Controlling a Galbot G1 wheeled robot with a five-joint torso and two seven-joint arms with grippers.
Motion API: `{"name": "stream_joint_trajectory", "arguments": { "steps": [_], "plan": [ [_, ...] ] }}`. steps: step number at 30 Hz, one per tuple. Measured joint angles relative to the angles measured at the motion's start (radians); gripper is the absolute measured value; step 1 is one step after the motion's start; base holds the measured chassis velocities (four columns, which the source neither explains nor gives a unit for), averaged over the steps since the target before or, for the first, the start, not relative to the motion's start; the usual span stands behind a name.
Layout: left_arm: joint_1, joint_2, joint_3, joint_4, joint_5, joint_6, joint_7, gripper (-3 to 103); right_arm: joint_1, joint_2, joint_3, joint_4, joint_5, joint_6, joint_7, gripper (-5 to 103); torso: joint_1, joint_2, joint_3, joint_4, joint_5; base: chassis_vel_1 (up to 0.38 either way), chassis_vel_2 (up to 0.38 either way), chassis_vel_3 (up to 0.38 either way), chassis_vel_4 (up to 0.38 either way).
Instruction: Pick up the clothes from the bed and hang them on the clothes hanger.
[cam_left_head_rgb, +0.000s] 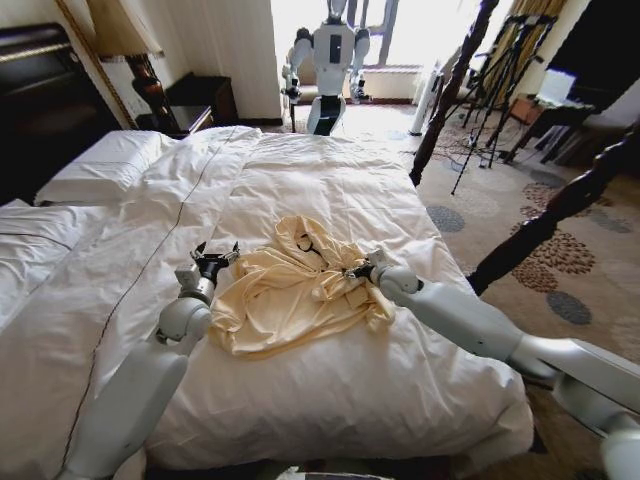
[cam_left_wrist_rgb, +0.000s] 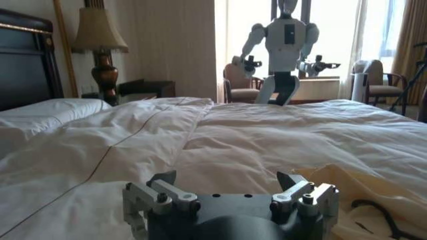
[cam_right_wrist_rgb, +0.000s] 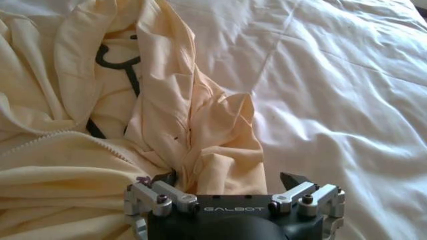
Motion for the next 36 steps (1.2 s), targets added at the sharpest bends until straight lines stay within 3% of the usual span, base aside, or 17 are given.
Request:
{"name": "stream_joint_trajectory", "arguments": {
  "steps": [5, 11, 19, 21, 24, 26, 30, 35, 36],
  "plan": [
    [-0.007, -0.005, 0.015, 0.005, 0.001, 0.0, 0.0, 100, 0.014, 0.05, 0.037, -0.007, 0.005, 0.013, 0.002, 100, 0.0, 0.0, 0.0, 0.0003, 0.0002, 0.0, 0.0, 0.0, 0.0],
    [-0.002, -0.003, 0.014, 0.008, 0.002, -0.002, -0.002, 100, 0.044, 0.179, 0.087, -0.087, 0.023, 0.022, -0.006, 100, 0.0, 0.0, 0.0, 0.001, -0.0002, 0.0, 0.0, 0.0, 0.0],
    [-0.009, 0.017, 0.01, 0.016, -0.004, -0.008, -0.003, 100, 0.007, 0.246, 0.094, -0.136, 0.065, 0.03, -0.008, 103, 0.0, 0.0, 0.0, 0.0005, -0.0002, 0.0, 0.0, 0.0, 0.0],
    [-0.01, 0.018, 0.01, 0.016, -0.005, -0.009, -0.003, 100, 0.004, 0.251, 0.094, -0.141, 0.066, 0.03, -0.008, 100, 0.0, 0.0, 0.0, 0.0005, -0.0003, 0.0, 0.0, 0.0, 0.0],
    [-0.009, 0.021, 0.01, 0.016, -0.012, -0.015, -0.004, 100, -0.004, 0.269, 0.094, -0.162, 0.066, 0.03, 0.001, 85, 0.0, 0.0, 0.0, 0.0005, -0.0002, 0.0, 0.0, 0.0, 0.0],
    [-0.008, 0.021, 0.01, 0.016, -0.013, -0.015, -0.004, 100, -0.004, 0.272, 0.095, -0.166, 0.066, 0.03, 0.002, 85, 0.0, 0.0, 0.0, 0.0004, -0.0002, 0.0, 0.0, 0.0, 0.0],
    [-0.006, 0.026, 0.007, 0.016, -0.016, -0.02, -0.004, 100, -0.005, 0.281, 0.095, -0.178, 0.062, 0.036, 0.002, 63, 0.0, 0.0, 0.0, 0.0004, -0.0003, 0.0, 0.0, 0.0, 0.0],
    [-0.006, 0.029, 0.006, 0.018, -0.017, -0.023, -0.005, 100, -0.005, 0.301, 0.102, -0.2, 0.05, 0.047, -0.001, 57, 0.0, 0.0, 0.0, 0.0004, -0.0003, 0.0, 0.0, 0.0, 0.0],
    [-0.006, 0.029, 0.006, 0.018, -0.017, -0.023, -0.005, 100, -0.004, 0.308, 0.107, -0.21, 0.045, 0.051, -0.002, 46, 0.0, 0.0, 0.0, 0.0005, -0.0003, 0.0, 0.0, 0.0, 0.0]
  ]
}}
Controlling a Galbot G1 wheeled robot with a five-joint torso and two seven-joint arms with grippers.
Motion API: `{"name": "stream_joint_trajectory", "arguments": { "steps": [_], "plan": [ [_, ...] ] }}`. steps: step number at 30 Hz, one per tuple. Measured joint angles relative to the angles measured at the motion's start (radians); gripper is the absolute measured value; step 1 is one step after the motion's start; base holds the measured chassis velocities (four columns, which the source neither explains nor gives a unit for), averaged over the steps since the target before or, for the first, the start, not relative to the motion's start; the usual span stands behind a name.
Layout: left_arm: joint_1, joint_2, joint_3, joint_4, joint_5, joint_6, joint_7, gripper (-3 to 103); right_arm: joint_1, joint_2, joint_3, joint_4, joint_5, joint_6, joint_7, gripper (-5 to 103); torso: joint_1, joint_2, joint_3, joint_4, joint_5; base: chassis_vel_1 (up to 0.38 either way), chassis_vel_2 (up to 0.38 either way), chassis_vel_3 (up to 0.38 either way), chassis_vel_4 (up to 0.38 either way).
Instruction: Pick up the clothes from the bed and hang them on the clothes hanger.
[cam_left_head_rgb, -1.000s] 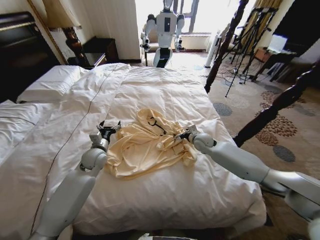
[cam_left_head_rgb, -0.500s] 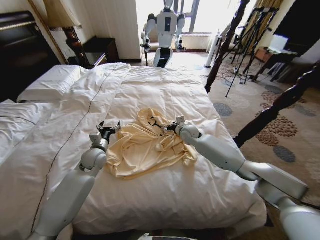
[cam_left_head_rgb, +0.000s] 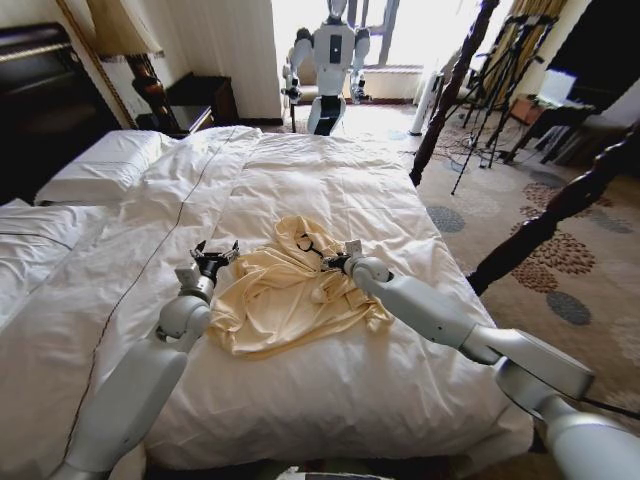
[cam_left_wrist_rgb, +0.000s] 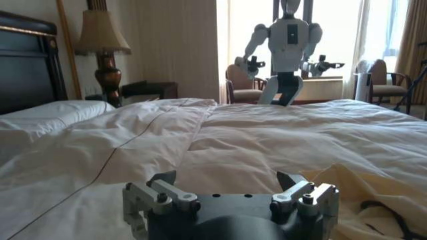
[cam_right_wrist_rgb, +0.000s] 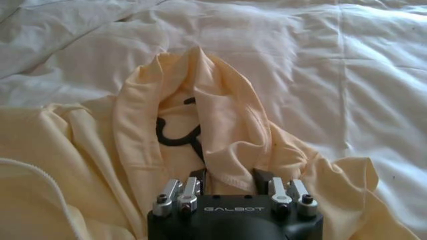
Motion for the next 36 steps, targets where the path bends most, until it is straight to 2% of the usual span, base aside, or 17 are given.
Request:
{"name": "stream_joint_trajectory", "arguments": {
  "steps": [2, 4, 5, 7, 8, 9, 12, 14, 15, 17, 20, 23, 25, 28, 31, 36],
  "plan": [
    [0.003, 0.003, -0.002, 0.0, -0.001, -0.001, 0.0, 100, 0.004, 0.033, 0.021, -0.047, -0.035, 0.025, -0.026, 35, 0.0, 0.0, 0.0, -0.0001, 0.0, 0.0, 0.0, 0.0, 0.0],
    [0.004, 0.003, -0.002, 0.0, -0.001, -0.002, 0.0, 100, 0.006, 0.044, 0.026, -0.058, -0.044, 0.034, -0.036, 35, 0.0, 0.0, 0.0, -0.0001, 0.0, 0.0, 0.0, 0.0, 0.0],
    [0.004, 0.004, -0.002, 0.0, -0.001, -0.003, 0.0, 100, 0.011, 0.066, 0.033, -0.077, -0.058, 0.046, -0.049, 25, 0.0, 0.0, 0.0, -0.0001, 0.0, 0.0, 0.0, 0.0, 0.0],
    [0.004, 0.004, -0.001, 0.0, -0.001, -0.003, 0.0, 100, 0.013, 0.077, 0.035, -0.083, -0.061, 0.049, -0.052, 25, 0.0, 0.0, 0.0, -0.0001, 0.0, 0.0, 0.0, 0.0, 0.0],
    [0.003, 0.003, 0.001, 0.001, -0.001, -0.003, 0.0, 100, 0.017, 0.105, 0.036, -0.096, -0.063, 0.056, -0.058, 19, 0.0, 0.0, 0.0, 0.0001, 0.0, 0.0, 0.0, 0.0, 0.0],
    [0.003, 0.003, 0.001, 0.001, -0.001, -0.003, 0.0, 100, 0.017, 0.105, 0.036, -0.096, -0.063, 0.056, -0.058, 19, 0.0, 0.0, 0.0, 0.0001, 0.0, 0.0, 0.0, 0.0, 0.0],
    [-0.002, 0.0, 0.005, 0.004, -0.001, -0.003, 0.0, 100, 0.022, 0.167, 0.04, -0.132, -0.077, 0.075, -0.089, 3, 0.0, 0.0, 0.0, 0.0, 0.0, 0.0, 0.0, 0.0, 0.0],
    [-0.002, -0.001, 0.005, 0.006, -0.001, -0.004, 0.0, 100, 0.024, 0.183, 0.042, -0.145, -0.085, 0.08, -0.096, 3, 0.0, 0.0, 0.0, 0.0001, 0.0002, 0.0, 0.0, 0.0, 0.0],
    [-0.002, -0.002, 0.005, 0.008, -0.001, -0.005, 0.0, 100, 0.025, 0.198, 0.044, -0.16, -0.096, 0.081, -0.097, -2, 0.0, 0.0, 0.0, 0.0002, 0.0002, 0.0, 0.0, 0.0, 0.0],
    [0.0, -0.006, 0.005, 0.011, -0.001, -0.009, 0.001, 100, 0.025, 0.215, 0.044, -0.174, -0.112, 0.065, -0.073, -2, 0.0, 0.0, 0.0, 0.0006, 0.0001, 0.0, 0.0, 0.0, 0.0],
    [0.003, -0.007, 0.001, 0.012, -0.001, -0.01, 0.001, 100, 0.025, 0.2, 0.041, -0.152, -0.106, 0.039, -0.062, -5, 0.0, 0.0, 0.0, 0.0005, 0.0, 0.0, 0.0, 0.0, 0.0],
    [0.006, -0.007, -0.012, 0.027, 0.0, -0.018, 0.004, 100, 0.025, 0.11, 0.021, -0.064, -0.062, -0.01, -0.05, -5, 0.0, 0.0, 0.0, -0.0002, 0.0003, 0.0, 0.0, 0.0, 0.0],
    [0.006, -0.008, -0.014, 0.029, 0.0, -0.019, 0.005, 100, 0.027, 0.093, 0.016, -0.05, -0.055, -0.015, -0.05, -5, 0.0, 0.0, 0.0, -0.0003, 0.0004, 0.0, 0.0, 0.0, 0.0],
    [0.0, -0.015, -0.017, 0.04, 0.0, -0.022, 0.009, 100, 0.053, 0.016, -0.005, 0.006, -0.01, -0.061, -0.059, -4, 0.0, 0.0, 0.0, -0.0003, 0.0005, 0.0, 0.0, 0.0, 0.0],
    [-0.001, -0.023, -0.017, 0.043, 0.0, -0.023, 0.014, 100, 0.071, -0.011, -0.006, 0.016, 0.03, -0.087, -0.077, 0, 0.0, 0.0, 0.0, -0.0002, 0.0001, 0.0, 0.0, 0.0, 0.0],
    [-0.002, -0.032, -0.014, 0.044, 0.002, -0.027, 0.021, 100, 0.087, -0.011, 0.013, 0.008, 0.081, -0.104, -0.099, 7, 0.0, 0.0, 0.0, 0.0001, 0.0002, 0.0, 0.0, 0.0, 0.0]
  ]
}}
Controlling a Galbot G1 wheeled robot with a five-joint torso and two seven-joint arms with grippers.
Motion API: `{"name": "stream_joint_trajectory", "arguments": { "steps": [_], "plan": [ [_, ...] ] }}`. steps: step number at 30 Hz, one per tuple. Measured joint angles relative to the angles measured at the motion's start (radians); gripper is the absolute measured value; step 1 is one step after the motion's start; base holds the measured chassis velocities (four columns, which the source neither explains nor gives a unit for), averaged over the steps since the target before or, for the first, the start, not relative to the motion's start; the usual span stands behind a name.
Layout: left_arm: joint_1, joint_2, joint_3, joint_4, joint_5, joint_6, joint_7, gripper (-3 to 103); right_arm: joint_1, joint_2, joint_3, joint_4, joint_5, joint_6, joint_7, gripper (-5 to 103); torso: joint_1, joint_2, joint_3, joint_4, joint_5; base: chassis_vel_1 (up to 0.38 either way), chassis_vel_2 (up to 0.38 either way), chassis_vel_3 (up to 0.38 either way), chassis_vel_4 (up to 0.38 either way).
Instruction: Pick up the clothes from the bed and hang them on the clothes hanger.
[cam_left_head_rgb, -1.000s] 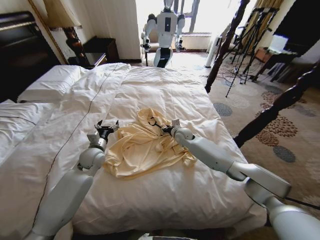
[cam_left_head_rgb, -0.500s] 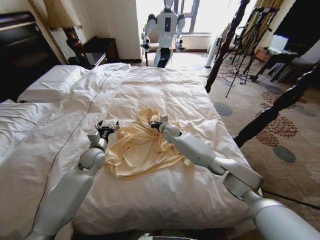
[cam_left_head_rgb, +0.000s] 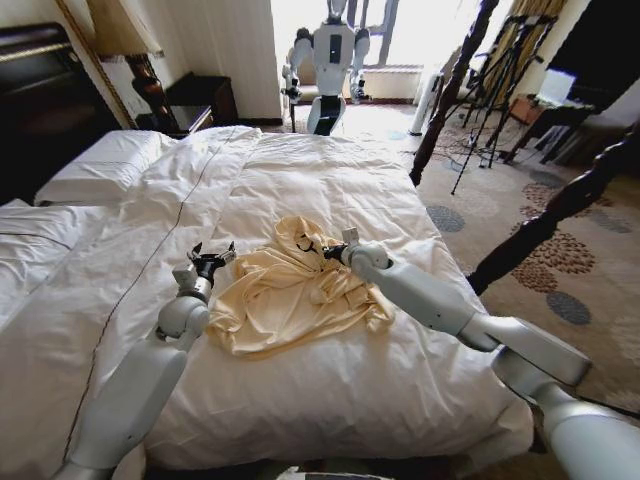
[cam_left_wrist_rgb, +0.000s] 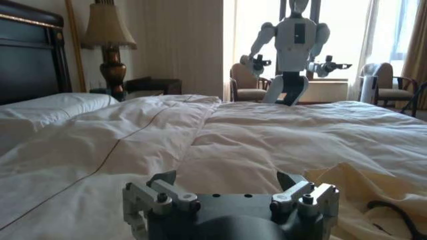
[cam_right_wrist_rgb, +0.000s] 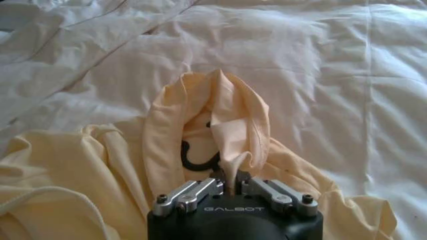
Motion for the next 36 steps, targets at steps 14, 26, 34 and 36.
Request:
{"name": "stream_joint_trajectory", "arguments": {
  "steps": [14, 26, 34, 36],
  "plan": [
    [-0.012, 0.0, -0.002, 0.023, -0.004, -0.014, 0.021, 100, 0.011, 0.07, 0.078, -0.027, 0.329, -0.115, 0.182, 59, 0.0, 0.0, 0.0, 0.0001, 0.0, 0.0, 0.0, 0.0, 0.0],
    [-0.016, 0.007, -0.003, 0.027, -0.015, -0.015, 0.027, 100, 0.019, 0.088, 0.073, 0.03, 0.166, -0.061, 0.218, 99, 0.0, 0.0, 0.0, 0.0001, -0.0001, 0.0, 0.0, 0.0, 0.0],
    [-0.008, 0.006, -0.012, 0.021, -0.026, -0.015, 0.027, 100, 0.096, 0.038, 0.017, -0.06, -0.117, -0.075, 0.043, 100, 0.0, 0.0, 0.0, 0.0001, 0.0, 0.0, 0.0, 0.0, 0.0],
    [-0.006, 0.007, -0.015, 0.021, -0.028, -0.015, 0.027, 100, 0.101, 0.024, 0.006, -0.068, -0.138, -0.088, 0.009, 100, 0.0, 0.0, 0.0, 0.0, 0.0, 0.0, 0.0, 0.0, 0.0]
  ]
}}
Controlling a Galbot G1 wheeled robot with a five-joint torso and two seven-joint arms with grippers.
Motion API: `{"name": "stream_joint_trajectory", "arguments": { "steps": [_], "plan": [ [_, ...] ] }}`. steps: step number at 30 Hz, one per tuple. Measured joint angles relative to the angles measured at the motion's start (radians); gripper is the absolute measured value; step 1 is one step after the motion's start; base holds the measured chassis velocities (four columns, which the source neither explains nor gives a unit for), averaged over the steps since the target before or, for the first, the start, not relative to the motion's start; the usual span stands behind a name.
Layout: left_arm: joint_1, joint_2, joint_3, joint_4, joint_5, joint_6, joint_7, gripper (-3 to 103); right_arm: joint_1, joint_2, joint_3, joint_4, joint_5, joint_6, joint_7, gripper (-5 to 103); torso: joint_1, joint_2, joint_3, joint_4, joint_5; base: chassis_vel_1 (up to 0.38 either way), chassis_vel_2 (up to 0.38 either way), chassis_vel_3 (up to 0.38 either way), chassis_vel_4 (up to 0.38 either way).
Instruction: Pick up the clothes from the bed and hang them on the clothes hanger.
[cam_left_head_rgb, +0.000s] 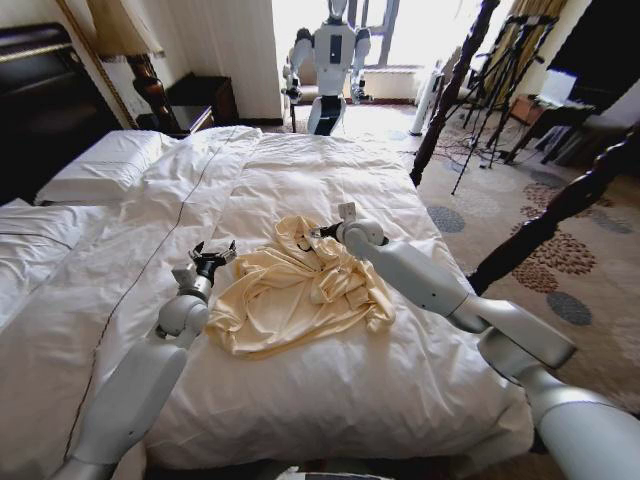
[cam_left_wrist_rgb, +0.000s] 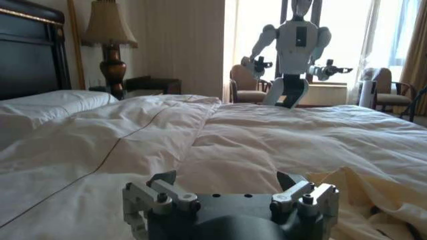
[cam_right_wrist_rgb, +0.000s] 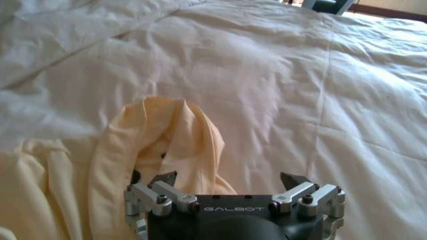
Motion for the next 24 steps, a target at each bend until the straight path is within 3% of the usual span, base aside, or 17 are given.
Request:
{"name": "stream_joint_trajectory", "arguments": {
  "steps": [2, 5, 13, 18, 24],
  "plan": [
    [0.002, 0.002, -0.004, 0.001, -0.004, 0.0, -0.001, 100, -0.003, -0.029, -0.01, -0.012, -0.049, -0.062, -0.079, 100, 0.0, 0.0, 0.0, -0.0004, 0.0003, 0.0, 0.0, 0.0, 0.0],
    [0.002, 0.003, -0.005, 0.005, -0.005, -0.001, -0.002, 100, -0.03, -0.033, -0.012, -0.028, -0.079, -0.083, -0.117, 100, 0.0, 0.0, 0.0, -0.0002, 0.0001, 0.0, 0.0, 0.0, 0.0],
    [0.005, 0.009, -0.002, 0.002, -0.011, -0.002, -0.006, 100, -0.08, 0.015, -0.011, -0.092, -0.134, -0.088, -0.124, 100, 0.0, 0.0, 0.0, 0.0, 0.0001, 0.0, 0.0, 0.0, 0.0],
    [0.013, 0.021, -0.014, 0.006, -0.016, -0.007, -0.006, 100, -0.078, 0.049, -0.013, -0.16, -0.217, -0.074, -0.178, 100, 0.0, 0.0, 0.0, 0.0002, -0.0002, 0.0, 0.0, 0.0, 0.0],
    [0.013, 0.018, -0.013, 0.014, -0.017, -0.01, -0.006, 100, -0.076, 0.06, -0.035, -0.138, -0.195, -0.079, -0.217, 100, 0.0, 0.0, 0.0, -0.0001, -0.0002, 0.0, 0.0, 0.0, 0.0]
  ]
}}
